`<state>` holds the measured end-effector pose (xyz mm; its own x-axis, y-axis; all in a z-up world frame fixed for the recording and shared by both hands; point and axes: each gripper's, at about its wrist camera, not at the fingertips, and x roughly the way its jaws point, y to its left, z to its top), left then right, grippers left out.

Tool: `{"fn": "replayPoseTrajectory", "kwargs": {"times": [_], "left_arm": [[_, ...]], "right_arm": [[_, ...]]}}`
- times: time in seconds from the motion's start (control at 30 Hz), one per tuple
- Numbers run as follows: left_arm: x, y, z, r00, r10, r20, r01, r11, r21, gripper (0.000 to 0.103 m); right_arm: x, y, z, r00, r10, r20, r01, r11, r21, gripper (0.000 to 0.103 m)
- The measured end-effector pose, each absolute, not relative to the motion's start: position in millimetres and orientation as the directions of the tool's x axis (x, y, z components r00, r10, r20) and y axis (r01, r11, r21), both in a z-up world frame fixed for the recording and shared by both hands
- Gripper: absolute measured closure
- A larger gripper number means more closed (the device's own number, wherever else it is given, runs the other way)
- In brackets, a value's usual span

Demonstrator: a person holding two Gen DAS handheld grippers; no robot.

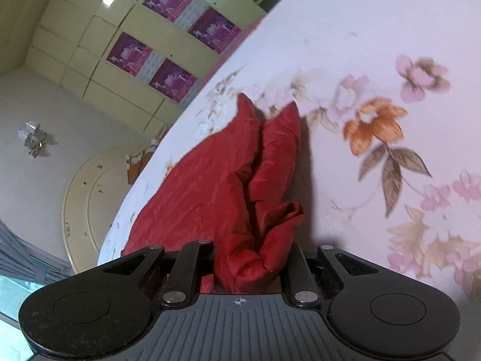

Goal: Fold large clothes

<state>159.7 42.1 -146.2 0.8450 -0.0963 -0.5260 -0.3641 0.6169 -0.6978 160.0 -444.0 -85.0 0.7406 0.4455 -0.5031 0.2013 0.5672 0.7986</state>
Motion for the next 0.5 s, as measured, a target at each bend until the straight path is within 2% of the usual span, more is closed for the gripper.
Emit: {"fn": "replayPoseTrajectory", "kwargs": {"times": [0.07,0.17,0.27,0.3,0.33,0.4,0.43,0.47,0.5], "left_arm": [[160.0,43.5,-153.0,0.843,-0.103,-0.527,-0.372,0.596,-0.712,0.079],[159.9,45.9,-157.0,0.846,-0.113,-0.522,-0.366,0.588,-0.721,0.075],[160.7,50.1,-156.9,0.843,-0.132,-0.521,-0.357,0.587,-0.727,0.071],[159.2,53.0,-155.4,0.841,-0.140,-0.522,-0.360,0.576,-0.734,0.069],[155.1,54.5,-154.6,0.838,-0.139,-0.528,-0.365,0.575,-0.732,0.065],[144.1,59.9,-145.0,0.824,-0.126,-0.552,-0.396,0.569,-0.720,0.057],[136.8,60.4,-139.7,0.824,-0.104,-0.557,-0.405,0.581,-0.707,0.047],[129.2,60.3,-135.5,0.824,-0.081,-0.561,-0.412,0.595,-0.690,0.042],[124.1,60.9,-134.4,0.822,-0.084,-0.563,-0.408,0.602,-0.686,0.042]], "right_arm": [[161.7,-444.5,-92.9,0.726,0.449,-0.521,0.213,0.572,0.792,0.088],[160.8,-452.3,-104.2,0.722,0.465,-0.513,0.232,0.536,0.812,0.087],[161.2,-456.1,-102.3,0.732,0.459,-0.504,0.220,0.541,0.812,0.083],[158.7,-457.0,-101.2,0.735,0.452,-0.505,0.219,0.546,0.808,0.076],[154.9,-461.2,-99.2,0.742,0.436,-0.509,0.221,0.557,0.800,0.070],[143.0,-472.8,-93.1,0.765,0.387,-0.515,0.240,0.572,0.785,0.066],[135.4,-481.8,-87.9,0.776,0.346,-0.528,0.260,0.588,0.766,0.065],[126.3,-492.6,-82.6,0.790,0.295,-0.537,0.289,0.594,0.751,0.065],[118.1,-500.9,-79.4,0.804,0.250,-0.540,0.315,0.590,0.743,0.065]]}}
